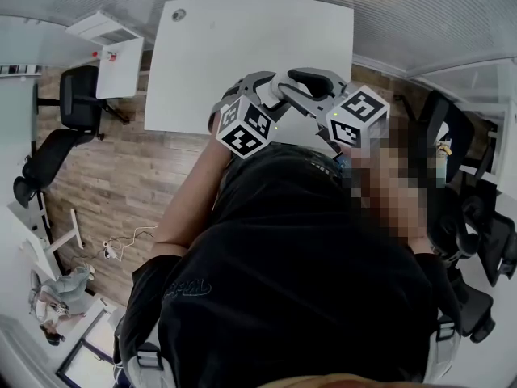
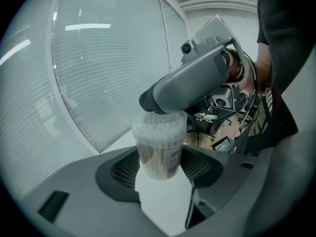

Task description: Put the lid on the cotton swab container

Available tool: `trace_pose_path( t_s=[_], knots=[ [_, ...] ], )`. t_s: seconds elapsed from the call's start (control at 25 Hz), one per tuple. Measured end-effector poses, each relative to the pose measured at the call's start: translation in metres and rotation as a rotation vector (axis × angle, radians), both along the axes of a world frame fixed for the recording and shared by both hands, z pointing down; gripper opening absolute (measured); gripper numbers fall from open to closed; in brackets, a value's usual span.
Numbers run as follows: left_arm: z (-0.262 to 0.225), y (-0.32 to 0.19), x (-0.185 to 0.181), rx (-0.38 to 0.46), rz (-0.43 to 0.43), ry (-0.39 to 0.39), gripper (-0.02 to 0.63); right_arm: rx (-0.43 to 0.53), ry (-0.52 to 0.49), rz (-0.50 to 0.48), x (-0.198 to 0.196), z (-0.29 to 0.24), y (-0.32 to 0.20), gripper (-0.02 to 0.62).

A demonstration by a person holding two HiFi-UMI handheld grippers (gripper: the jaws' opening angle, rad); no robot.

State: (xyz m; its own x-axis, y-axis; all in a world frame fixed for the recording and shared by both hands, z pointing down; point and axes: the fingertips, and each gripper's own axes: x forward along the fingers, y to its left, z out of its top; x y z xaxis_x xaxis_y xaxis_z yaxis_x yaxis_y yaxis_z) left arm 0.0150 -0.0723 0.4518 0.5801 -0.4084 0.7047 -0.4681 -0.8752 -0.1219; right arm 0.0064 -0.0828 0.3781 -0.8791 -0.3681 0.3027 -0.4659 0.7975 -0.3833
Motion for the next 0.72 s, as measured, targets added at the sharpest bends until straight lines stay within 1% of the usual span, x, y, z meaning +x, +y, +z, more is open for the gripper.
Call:
trace_pose_path(
  t_s=[0.16, 0.28, 0.52, 0.72],
  knots=[
    [0.0023, 0.001, -0.0004, -0.003, 0.0, -0.015, 0.267, 0.035, 0.059, 0.009, -0.0001, 0.0058, 0.0005, 0.15],
    [0.0047, 0.0014, 0.0001, -0.01, 0.004, -0.028, 0.267, 0.039, 0.067, 0.016, 0.0002, 0.008, 0.0009, 0.15],
    [0.0041, 0.0013, -0.0006, -0.017, 0.003, -0.039, 0.267, 0.077, 0.083, 0.021, -0.0016, 0.0077, 0.002, 0.15],
    [0.0051, 0.0012, -0.0015, -0.024, 0.003, -0.039, 0.267, 0.131, 0.094, 0.023, -0.0041, 0.0085, 0.003, 0.15]
  ],
)
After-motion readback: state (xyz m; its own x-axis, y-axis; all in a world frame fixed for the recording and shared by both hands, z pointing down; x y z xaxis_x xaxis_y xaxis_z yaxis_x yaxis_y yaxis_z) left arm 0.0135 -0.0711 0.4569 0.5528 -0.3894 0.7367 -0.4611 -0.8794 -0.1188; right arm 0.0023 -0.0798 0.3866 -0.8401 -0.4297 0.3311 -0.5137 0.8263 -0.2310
